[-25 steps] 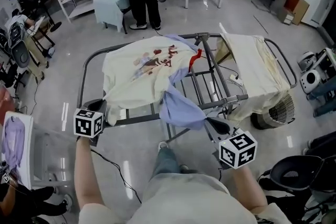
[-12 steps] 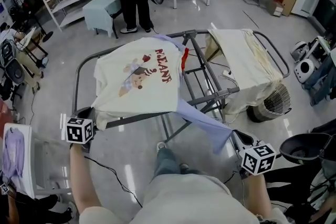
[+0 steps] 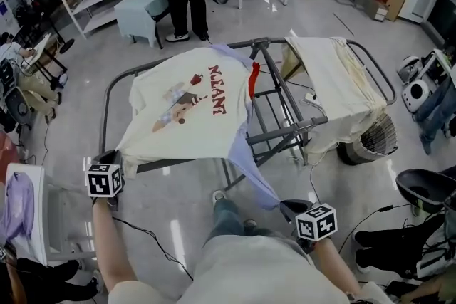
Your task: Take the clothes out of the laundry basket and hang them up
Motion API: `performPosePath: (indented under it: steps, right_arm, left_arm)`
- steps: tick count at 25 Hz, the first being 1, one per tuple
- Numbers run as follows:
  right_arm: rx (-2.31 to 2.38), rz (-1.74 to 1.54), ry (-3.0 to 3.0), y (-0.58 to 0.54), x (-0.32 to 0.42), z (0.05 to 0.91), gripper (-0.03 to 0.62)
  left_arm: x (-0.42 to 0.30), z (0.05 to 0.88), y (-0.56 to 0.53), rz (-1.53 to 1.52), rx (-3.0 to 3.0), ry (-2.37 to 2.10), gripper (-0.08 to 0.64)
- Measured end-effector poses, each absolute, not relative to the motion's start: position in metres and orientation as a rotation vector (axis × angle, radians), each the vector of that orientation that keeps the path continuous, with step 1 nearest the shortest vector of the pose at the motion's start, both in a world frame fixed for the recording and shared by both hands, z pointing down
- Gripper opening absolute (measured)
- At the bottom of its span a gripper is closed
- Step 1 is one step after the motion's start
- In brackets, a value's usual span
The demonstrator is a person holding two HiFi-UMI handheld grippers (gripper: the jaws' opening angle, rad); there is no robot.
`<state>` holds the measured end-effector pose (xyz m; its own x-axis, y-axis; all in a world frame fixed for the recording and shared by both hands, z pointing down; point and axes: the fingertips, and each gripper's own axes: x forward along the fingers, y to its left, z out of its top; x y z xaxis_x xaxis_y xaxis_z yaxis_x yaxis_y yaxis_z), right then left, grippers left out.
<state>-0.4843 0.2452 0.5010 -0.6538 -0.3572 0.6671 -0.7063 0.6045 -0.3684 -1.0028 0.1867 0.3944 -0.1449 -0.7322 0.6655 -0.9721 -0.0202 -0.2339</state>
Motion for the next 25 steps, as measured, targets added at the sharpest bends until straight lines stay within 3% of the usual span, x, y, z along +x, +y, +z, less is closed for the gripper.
performPosePath:
  steps: [4,8,10,15,25]
  right_arm:
    - [0.771,0.801,-2.341,0.230,-0.507,0.492,0.107]
    - [0.793,0.698,-2.434,0.193,-0.531,0.465,0.107]
    - [0.813,0.647,-2.485,0.170,-0.543,0.448,0.107]
    - [0.854,0.490,-2.569,0.113,-0.571,0.405,0.107]
    - [0.939,0.175,-2.415,-0.025,-0.599,0.379,0.147]
  left_arm:
    - [-1.002,0.393,0.188,0.919,1.753,-1.909,0.033]
    - [-0.998,0.401,0.197,0.882,1.765,-1.891,0.048]
    - [-0.994,0.403,0.200,0.872,1.774,-1.880,0.120]
    - [-0.975,0.387,0.200,0.809,1.842,-1.866,0.219]
    - [-0.886,0.381,0.179,0.901,2.130,-1.576,0.253]
